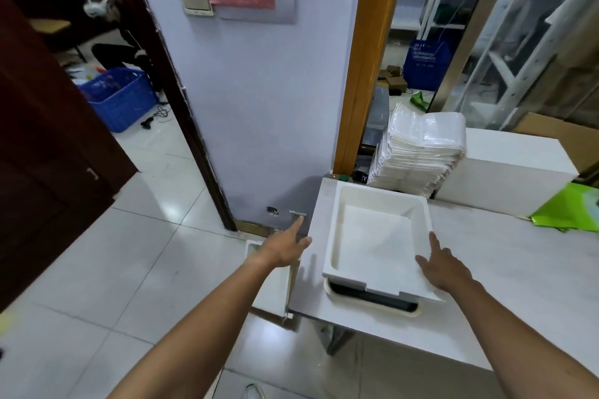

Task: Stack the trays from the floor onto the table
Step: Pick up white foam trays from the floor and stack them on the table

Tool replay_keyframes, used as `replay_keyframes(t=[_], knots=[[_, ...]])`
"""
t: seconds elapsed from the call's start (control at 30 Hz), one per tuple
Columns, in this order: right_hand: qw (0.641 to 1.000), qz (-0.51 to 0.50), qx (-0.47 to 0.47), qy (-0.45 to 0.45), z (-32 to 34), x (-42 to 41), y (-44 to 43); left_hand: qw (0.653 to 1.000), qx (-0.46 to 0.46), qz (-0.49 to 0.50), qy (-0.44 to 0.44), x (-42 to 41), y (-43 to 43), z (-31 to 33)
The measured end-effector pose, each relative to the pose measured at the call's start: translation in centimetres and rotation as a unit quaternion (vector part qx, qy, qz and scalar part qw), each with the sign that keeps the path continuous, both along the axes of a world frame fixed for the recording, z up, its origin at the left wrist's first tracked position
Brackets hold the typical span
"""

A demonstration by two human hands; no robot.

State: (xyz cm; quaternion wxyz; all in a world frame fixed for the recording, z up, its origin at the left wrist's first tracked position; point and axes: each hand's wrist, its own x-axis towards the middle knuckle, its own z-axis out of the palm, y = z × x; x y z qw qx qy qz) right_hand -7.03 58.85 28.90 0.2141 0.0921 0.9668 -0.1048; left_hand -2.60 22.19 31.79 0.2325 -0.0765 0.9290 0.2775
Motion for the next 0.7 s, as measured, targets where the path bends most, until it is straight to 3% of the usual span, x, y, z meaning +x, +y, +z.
replay_keyframes(t=[0.1,0.23,0.4,0.7], knots=[[0.996,0.022,0.026,0.084,1.0,-0.4,-1.8,1.0,0.003,0.023,0.014,0.0,-0.9,0.3],[0.986,0.07,-0.017,0.153,3.1,-1.2,-6.2,0.998,0.006,0.038,0.049,-0.3,-1.7,1.4],[0.972,0.147,-0.07,0.17,5.1,-1.3,-13.0,0.996,0.002,0.064,0.069,-0.1,-4.2,2.4],[0.962,0.234,-0.057,0.132,3.5,-0.7,-21.0,0.988,-0.008,0.132,0.077,2.7,-10.7,1.1]])
